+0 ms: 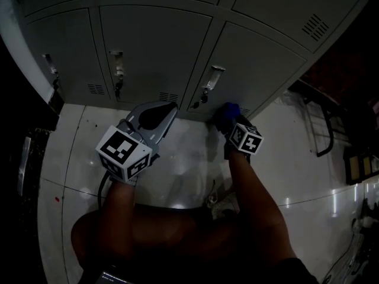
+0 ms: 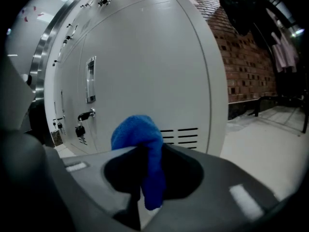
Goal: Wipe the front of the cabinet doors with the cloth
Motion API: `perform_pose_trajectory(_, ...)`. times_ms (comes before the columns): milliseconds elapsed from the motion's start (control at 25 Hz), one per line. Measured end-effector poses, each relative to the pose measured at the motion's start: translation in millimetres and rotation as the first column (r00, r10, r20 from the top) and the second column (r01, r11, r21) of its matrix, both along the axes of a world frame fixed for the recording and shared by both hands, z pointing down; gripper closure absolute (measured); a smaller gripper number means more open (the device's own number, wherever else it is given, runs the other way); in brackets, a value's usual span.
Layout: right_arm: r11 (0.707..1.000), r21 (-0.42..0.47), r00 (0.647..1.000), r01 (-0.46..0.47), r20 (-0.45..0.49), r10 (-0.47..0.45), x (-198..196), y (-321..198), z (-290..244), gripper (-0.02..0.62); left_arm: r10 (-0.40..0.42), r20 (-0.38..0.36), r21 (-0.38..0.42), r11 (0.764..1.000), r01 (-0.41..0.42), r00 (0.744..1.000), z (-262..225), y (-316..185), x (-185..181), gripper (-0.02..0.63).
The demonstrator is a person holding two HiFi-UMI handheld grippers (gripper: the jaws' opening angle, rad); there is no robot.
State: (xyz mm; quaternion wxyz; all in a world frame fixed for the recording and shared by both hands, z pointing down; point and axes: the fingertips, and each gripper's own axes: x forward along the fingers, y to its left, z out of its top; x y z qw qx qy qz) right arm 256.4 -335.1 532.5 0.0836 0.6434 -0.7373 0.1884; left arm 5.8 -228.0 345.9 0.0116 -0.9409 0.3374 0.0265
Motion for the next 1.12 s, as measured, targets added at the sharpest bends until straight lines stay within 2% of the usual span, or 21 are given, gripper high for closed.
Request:
perform_pose_trajectory(440,0.982,-0.008,0.982,-0.187,0.012,0.187,84.7,9.2,0.7,0.518,0.005,0.009,-0.002,1.0,-0.005,1.0,3.2,-0.2,1.0,0.606)
perform_pose_trajectory(640,0.979,-0.008,0.979,-0.203,-0.011,0.203,98.2,13.6,-1.1,0.518,0.007,0.01,-0.006,1.0,-0.007,1.0,4.0,-0.3,1.7,0.606)
perform_pose_trajectory(840,0.989,0.031,0.988,-0.147,-0.041,0.148,77.4,18.3,-23.3,0.518,0.013,0.019,-0.005,1.0,-0.013,1.0,8.5,0.3,1.1,0.606)
perform_pose_trajectory(1000,0.995,0.094,1.0,-0.023,-0.007,0.024,38.7,25.6,-65.1,0.518,0.015,0.016,-0.006,1.0,-0.015,1.0,5.8,4.8,-0.5,0.606)
perform_pose_trajectory(1120,0.98,0.169,0.994,0.102,-0.042,-0.096,8.5,38.2,-108.3,0.518,0.018,0.01,0.0,1.0,-0.018,1.0,1.3,7.8,-2.0,0.606)
